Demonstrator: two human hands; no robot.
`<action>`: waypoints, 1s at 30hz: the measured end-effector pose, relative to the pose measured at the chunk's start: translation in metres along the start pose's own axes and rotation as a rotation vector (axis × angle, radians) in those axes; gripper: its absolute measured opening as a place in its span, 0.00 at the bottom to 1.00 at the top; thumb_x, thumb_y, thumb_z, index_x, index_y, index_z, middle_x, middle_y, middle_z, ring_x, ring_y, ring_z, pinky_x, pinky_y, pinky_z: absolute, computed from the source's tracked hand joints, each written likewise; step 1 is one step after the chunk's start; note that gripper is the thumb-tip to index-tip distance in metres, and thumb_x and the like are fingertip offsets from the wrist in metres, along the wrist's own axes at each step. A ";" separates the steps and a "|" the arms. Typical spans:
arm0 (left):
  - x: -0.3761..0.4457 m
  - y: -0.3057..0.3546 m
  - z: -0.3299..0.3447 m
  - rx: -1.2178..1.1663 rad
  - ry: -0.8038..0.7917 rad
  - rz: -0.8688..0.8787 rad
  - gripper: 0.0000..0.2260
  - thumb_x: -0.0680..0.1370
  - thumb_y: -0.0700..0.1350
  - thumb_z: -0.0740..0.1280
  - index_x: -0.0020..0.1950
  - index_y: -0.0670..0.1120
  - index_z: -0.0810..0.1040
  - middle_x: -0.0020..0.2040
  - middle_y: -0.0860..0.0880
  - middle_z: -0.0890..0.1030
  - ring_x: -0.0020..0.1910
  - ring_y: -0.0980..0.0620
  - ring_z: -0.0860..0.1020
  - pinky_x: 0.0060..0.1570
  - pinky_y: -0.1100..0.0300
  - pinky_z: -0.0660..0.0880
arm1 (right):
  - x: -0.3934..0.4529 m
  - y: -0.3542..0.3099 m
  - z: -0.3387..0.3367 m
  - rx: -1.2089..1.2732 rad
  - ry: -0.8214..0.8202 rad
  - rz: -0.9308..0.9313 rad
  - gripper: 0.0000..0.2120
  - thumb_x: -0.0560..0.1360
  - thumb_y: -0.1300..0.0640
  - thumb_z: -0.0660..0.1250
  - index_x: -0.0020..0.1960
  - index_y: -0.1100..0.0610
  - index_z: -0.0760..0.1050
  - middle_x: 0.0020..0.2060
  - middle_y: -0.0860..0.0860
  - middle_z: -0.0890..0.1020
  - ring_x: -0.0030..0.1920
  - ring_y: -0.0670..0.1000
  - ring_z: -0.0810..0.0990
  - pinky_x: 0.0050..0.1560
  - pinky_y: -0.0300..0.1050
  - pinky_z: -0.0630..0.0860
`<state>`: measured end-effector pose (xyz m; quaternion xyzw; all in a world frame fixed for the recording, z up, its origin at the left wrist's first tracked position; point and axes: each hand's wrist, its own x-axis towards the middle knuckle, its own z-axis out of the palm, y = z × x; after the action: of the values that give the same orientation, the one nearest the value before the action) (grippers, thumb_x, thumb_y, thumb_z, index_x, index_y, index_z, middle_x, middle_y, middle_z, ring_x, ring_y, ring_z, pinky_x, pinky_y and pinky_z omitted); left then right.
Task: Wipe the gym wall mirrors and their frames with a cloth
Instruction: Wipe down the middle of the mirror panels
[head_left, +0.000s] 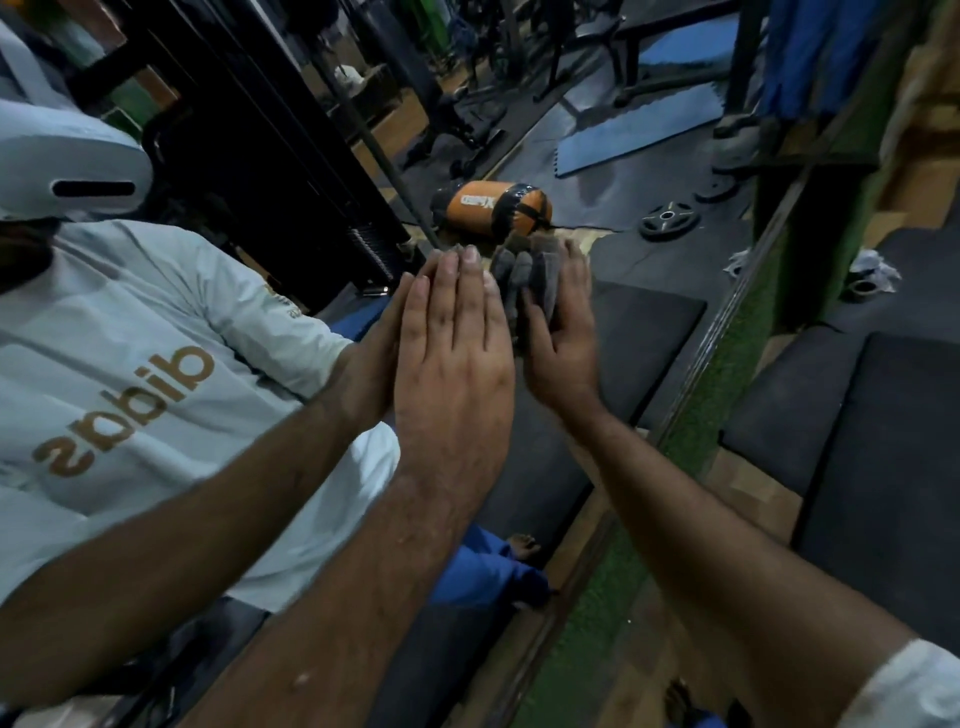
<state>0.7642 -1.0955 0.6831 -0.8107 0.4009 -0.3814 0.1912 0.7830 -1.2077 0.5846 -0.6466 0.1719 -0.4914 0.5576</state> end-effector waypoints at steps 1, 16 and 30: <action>0.002 0.001 0.002 -0.004 0.015 0.001 0.27 0.83 0.44 0.56 0.81 0.38 0.57 0.82 0.37 0.55 0.82 0.39 0.51 0.79 0.44 0.45 | -0.004 0.012 -0.003 -0.047 0.009 -0.032 0.30 0.84 0.52 0.59 0.83 0.59 0.57 0.83 0.54 0.57 0.84 0.55 0.51 0.83 0.56 0.53; 0.044 0.036 0.027 -0.178 0.075 0.009 0.27 0.81 0.43 0.55 0.80 0.37 0.58 0.81 0.37 0.57 0.82 0.38 0.51 0.79 0.41 0.42 | 0.049 0.075 -0.014 0.110 0.212 0.394 0.37 0.76 0.34 0.56 0.82 0.48 0.61 0.80 0.52 0.65 0.81 0.53 0.62 0.80 0.59 0.61; 0.129 0.082 0.038 -0.213 0.101 -0.017 0.27 0.82 0.41 0.56 0.80 0.36 0.57 0.81 0.36 0.56 0.82 0.39 0.52 0.80 0.43 0.44 | 0.147 0.112 -0.050 0.187 0.221 0.538 0.36 0.76 0.33 0.58 0.81 0.45 0.62 0.80 0.52 0.66 0.80 0.54 0.64 0.79 0.62 0.63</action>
<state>0.8022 -1.2473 0.6684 -0.8095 0.4413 -0.3787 0.0804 0.8456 -1.3840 0.5449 -0.4664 0.3507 -0.4072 0.7026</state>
